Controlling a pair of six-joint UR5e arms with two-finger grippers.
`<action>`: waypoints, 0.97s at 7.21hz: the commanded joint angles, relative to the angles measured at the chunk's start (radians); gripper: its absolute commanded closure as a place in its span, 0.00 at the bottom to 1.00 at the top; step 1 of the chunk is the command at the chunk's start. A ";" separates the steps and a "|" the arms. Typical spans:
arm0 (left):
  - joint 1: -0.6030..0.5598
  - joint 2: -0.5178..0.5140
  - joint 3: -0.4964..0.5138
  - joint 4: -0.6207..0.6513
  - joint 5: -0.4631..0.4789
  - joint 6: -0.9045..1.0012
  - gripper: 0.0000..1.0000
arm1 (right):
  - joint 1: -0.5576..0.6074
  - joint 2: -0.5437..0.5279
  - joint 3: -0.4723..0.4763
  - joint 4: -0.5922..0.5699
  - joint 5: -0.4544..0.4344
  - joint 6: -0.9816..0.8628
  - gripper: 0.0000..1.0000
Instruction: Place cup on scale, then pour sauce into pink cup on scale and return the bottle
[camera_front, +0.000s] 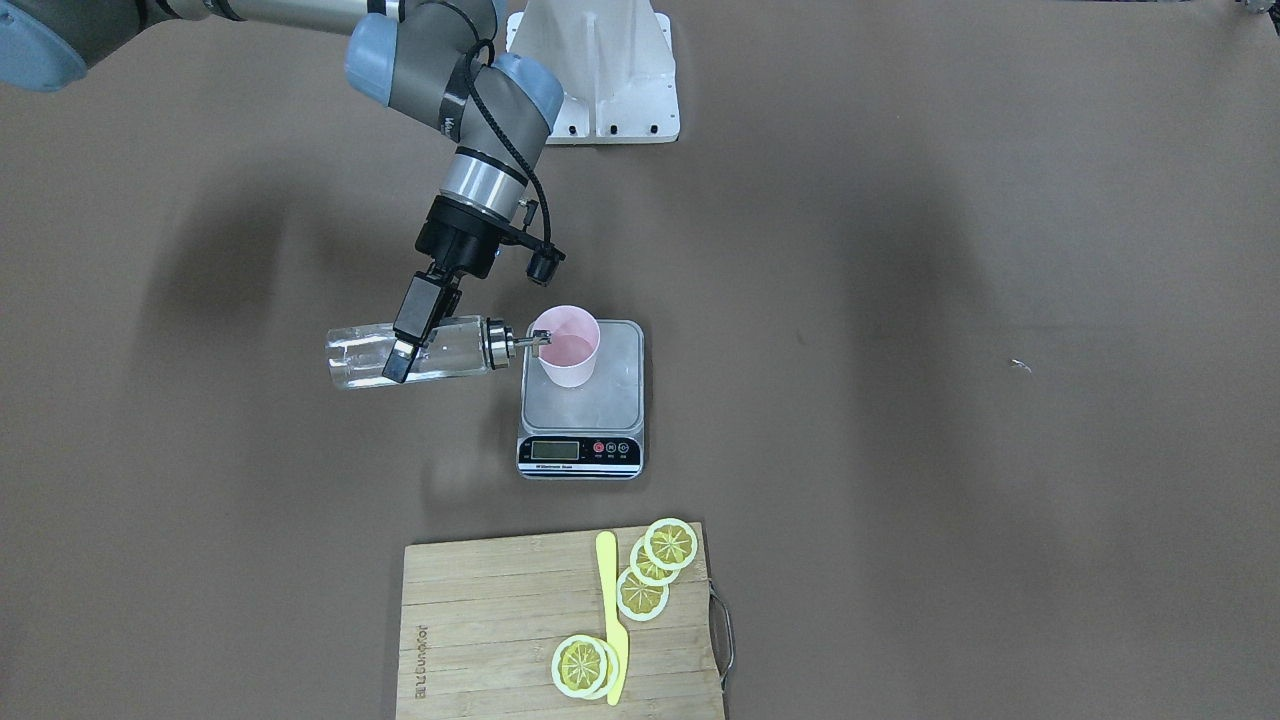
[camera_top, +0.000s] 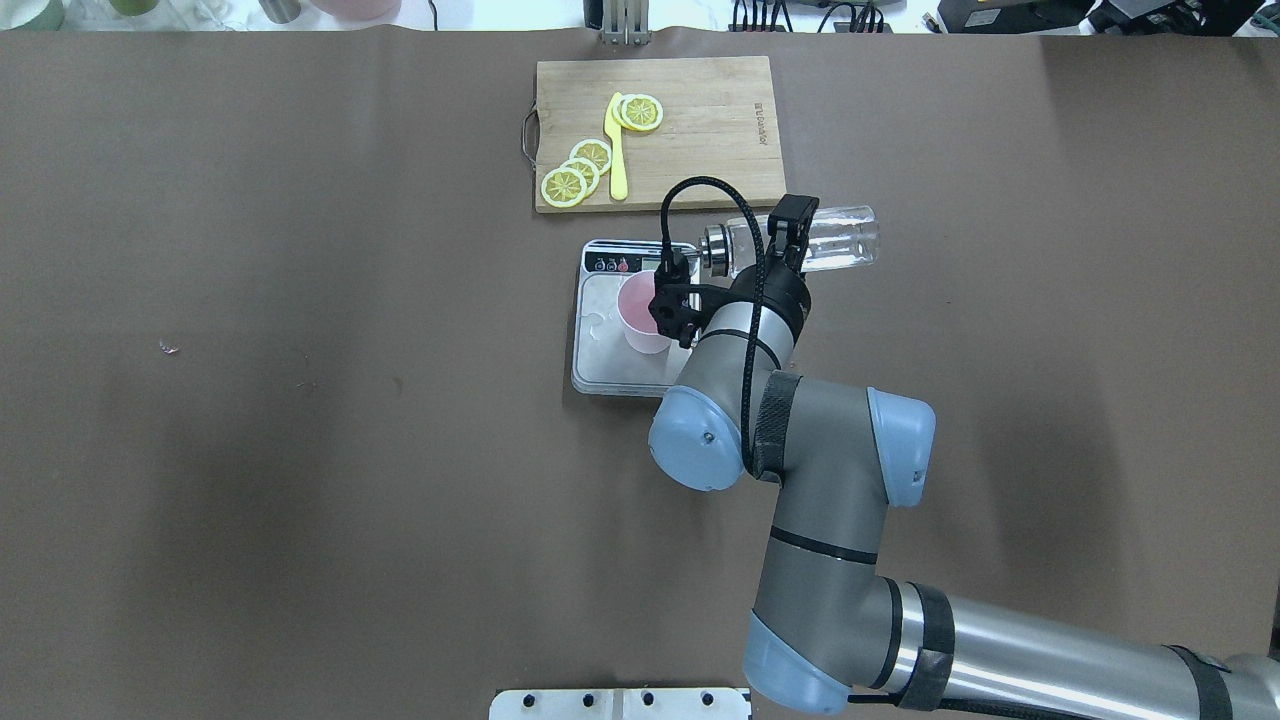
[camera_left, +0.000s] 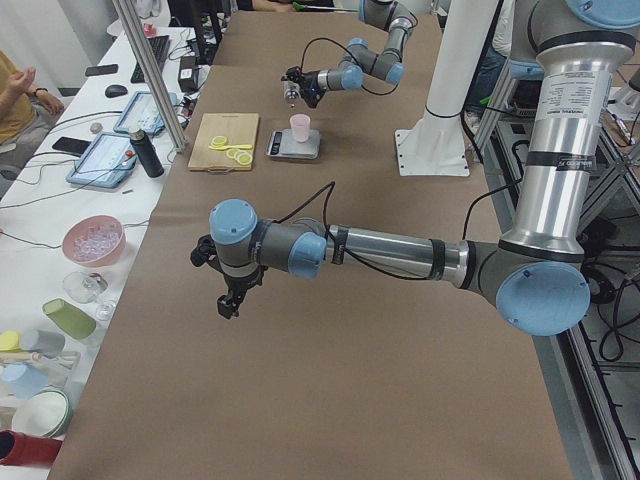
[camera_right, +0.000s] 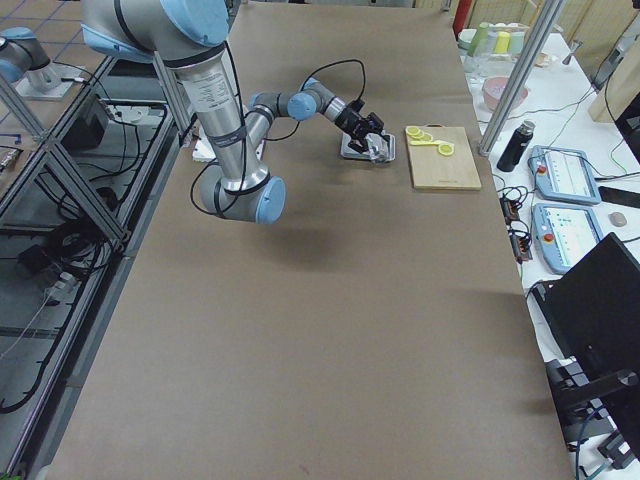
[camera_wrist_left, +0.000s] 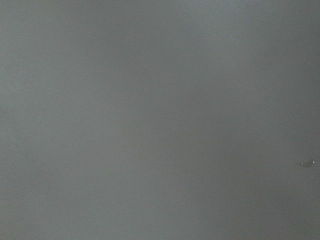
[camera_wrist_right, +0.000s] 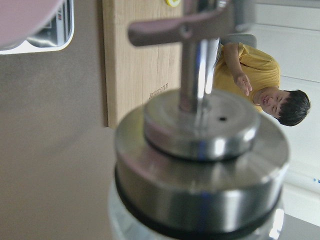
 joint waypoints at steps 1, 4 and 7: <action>-0.002 -0.001 0.005 0.000 0.000 0.000 0.02 | 0.001 0.002 -0.006 0.000 -0.013 -0.028 1.00; -0.005 -0.001 0.006 0.000 -0.002 0.001 0.02 | 0.002 0.002 -0.006 -0.005 -0.045 -0.068 1.00; -0.009 -0.001 0.008 0.000 -0.006 0.001 0.02 | 0.002 0.003 -0.001 -0.003 -0.045 -0.066 1.00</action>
